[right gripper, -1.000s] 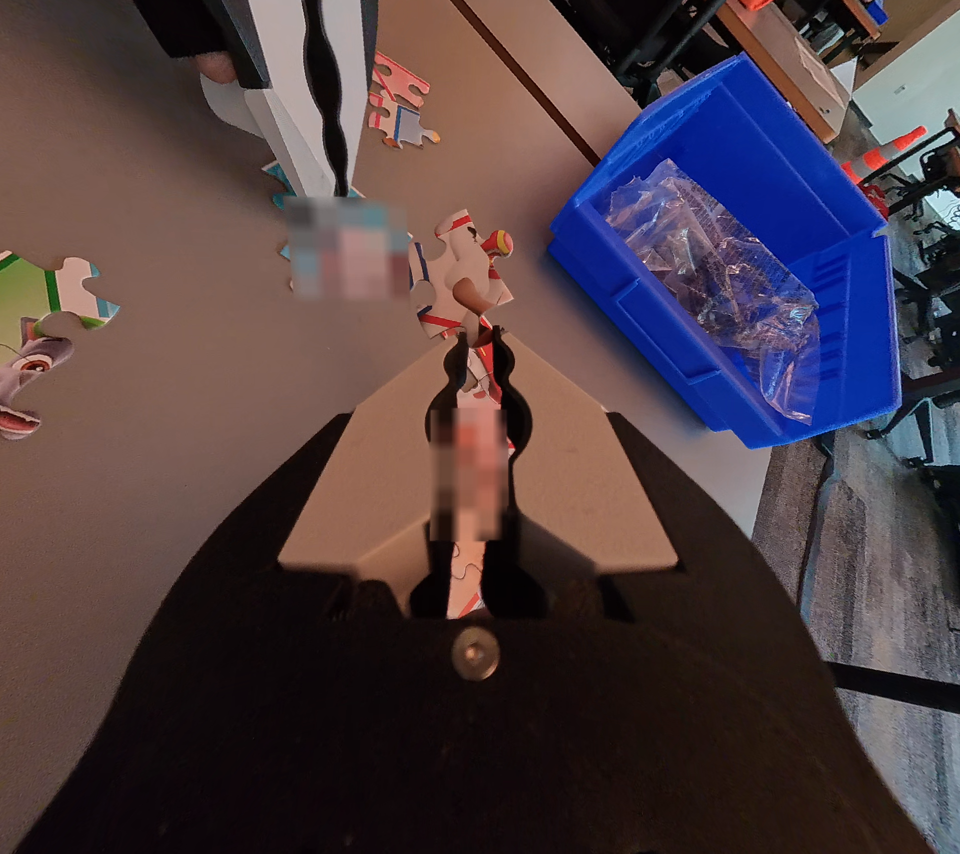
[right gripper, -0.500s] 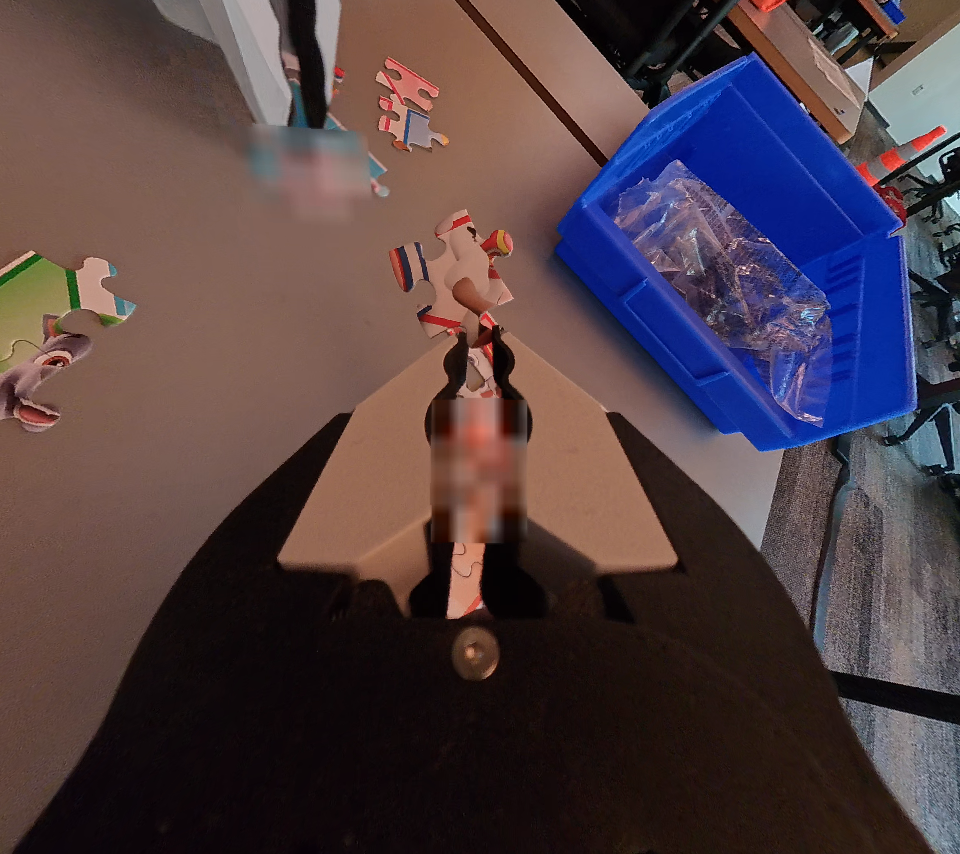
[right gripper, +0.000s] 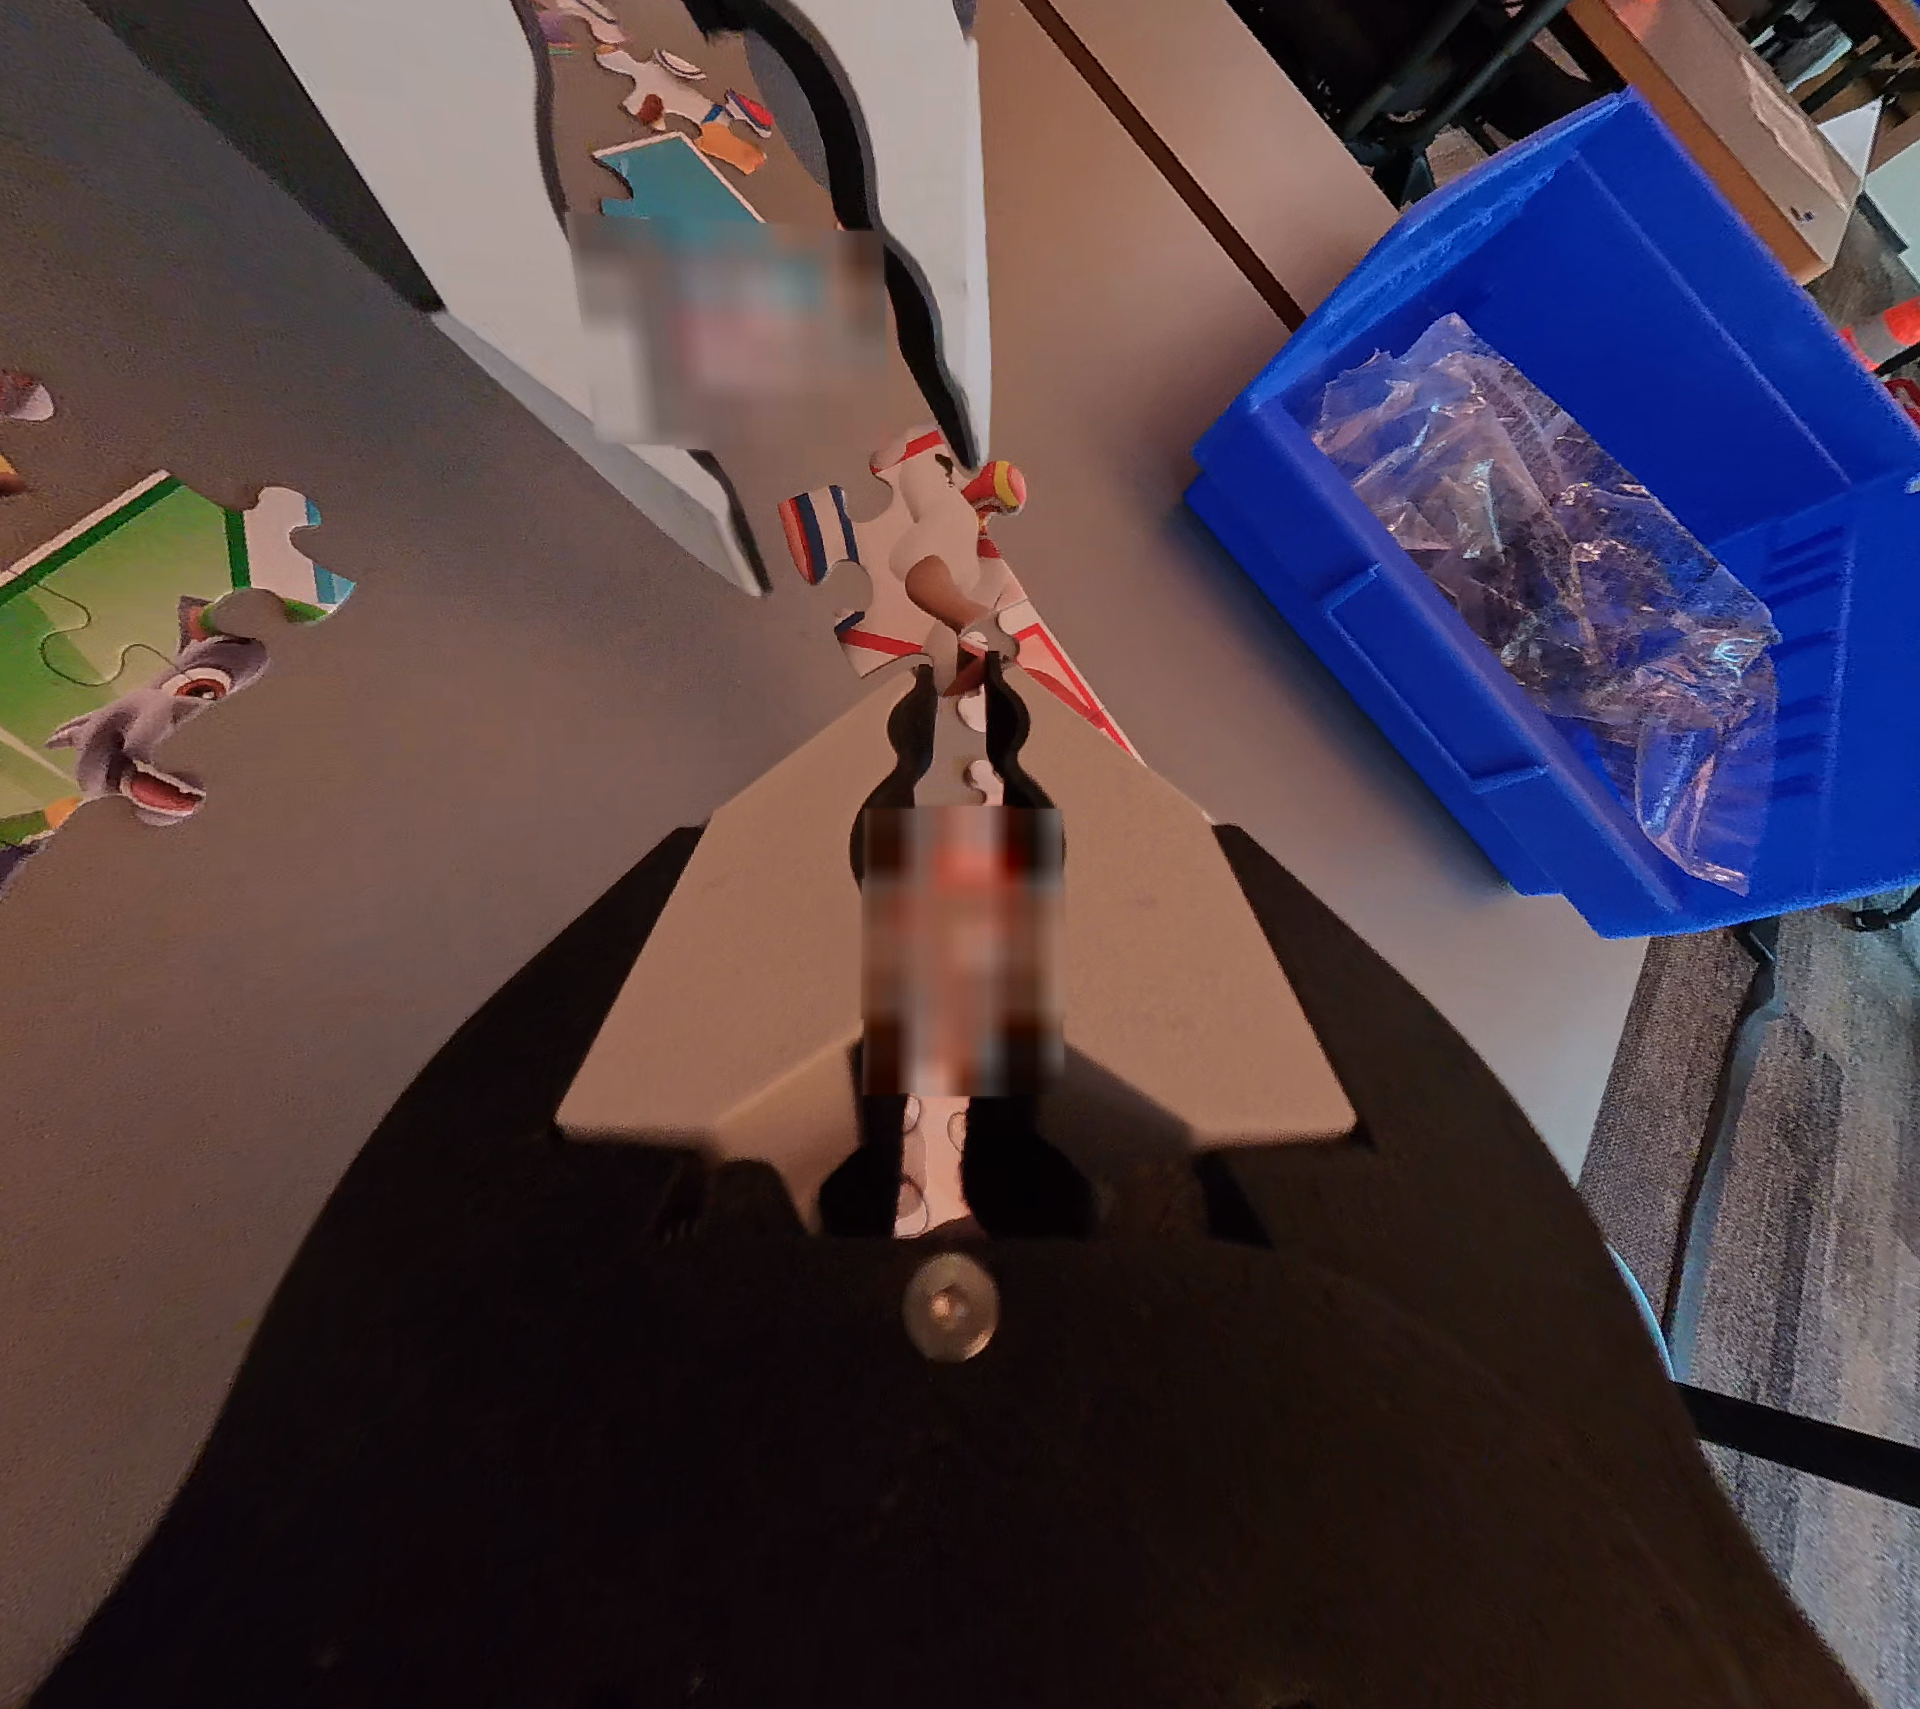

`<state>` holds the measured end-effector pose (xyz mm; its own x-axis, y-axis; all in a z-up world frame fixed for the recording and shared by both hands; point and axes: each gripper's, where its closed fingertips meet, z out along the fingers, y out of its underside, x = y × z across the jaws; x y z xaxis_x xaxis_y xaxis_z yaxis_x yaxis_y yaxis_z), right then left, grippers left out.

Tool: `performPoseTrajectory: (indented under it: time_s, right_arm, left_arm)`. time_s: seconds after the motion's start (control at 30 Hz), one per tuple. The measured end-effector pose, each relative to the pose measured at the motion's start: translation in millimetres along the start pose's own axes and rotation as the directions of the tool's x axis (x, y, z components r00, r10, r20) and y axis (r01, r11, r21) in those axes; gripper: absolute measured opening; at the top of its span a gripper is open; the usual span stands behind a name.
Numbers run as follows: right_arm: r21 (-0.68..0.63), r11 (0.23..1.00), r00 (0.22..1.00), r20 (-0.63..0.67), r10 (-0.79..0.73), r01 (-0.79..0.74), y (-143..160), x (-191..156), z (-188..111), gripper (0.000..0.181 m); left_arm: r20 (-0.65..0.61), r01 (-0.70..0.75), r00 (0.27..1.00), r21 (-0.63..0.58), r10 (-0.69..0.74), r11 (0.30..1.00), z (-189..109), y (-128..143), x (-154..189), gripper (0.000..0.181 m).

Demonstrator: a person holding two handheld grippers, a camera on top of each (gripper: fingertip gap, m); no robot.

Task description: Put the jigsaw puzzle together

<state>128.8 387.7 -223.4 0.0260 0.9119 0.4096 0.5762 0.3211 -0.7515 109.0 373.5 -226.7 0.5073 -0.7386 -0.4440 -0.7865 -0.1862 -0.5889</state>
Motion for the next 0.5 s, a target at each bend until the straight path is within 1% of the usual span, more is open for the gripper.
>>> performPoseTrajectory:
  time_s: [0.07, 0.17, 0.27, 0.33, 0.4, 0.47, 0.5]
  right_arm:
    - [-0.005, 1.0, 1.0, 0.007, 0.0, 0.0, 1.1, -1.2, 0.5, 0.007]
    - [0.001, 1.0, 1.0, 0.011, 0.013, -0.013, 1.4, -0.6, -0.6, 0.007]
    - [0.005, 0.998, 0.998, 0.012, 0.055, -0.055, 2.7, 2.8, -2.2, 0.008]
    - [-0.014, 0.995, 0.995, -0.028, 0.096, -0.096, 10.9, 13.9, -5.4, 0.015]
    - [-0.03, 0.985, 0.983, -0.079, 0.167, -0.17, 22.1, 29.1, -11.1, 0.022]
    - [-0.056, 0.969, 0.96, -0.157, 0.231, -0.242, 36.6, 46.5, -17.2, 0.019]
    - [-0.058, 0.96, 0.95, -0.173, 0.261, -0.275, 40.9, 51.3, -19.1, 0.017]
  left_arm:
    - [0.014, -0.01, 1.0, -0.004, 0.01, 1.0, 3.1, -2.1, 0.0, 0.037]
    - [0.026, -0.028, 0.999, -0.007, 0.028, 1.0, 4.6, -2.6, -0.5, 0.037]
    - [0.028, -0.006, 1.0, 0.009, 0.005, 1.0, 1.3, -3.9, -3.6, 0.037]
    - [0.02, 0.021, 1.0, 0.006, -0.022, 1.0, -0.8, -0.7, -5.9, 0.037]
    - [-0.006, 0.059, 0.998, -0.004, -0.059, 0.998, -0.7, 4.1, -5.0, 0.037]
    - [-0.041, 0.088, 0.995, -0.025, -0.089, 0.996, 2.6, 9.3, 0.1, 0.037]
    - [-0.048, 0.095, 0.994, -0.032, -0.096, 0.995, 4.7, 10.5, 2.4, 0.037]
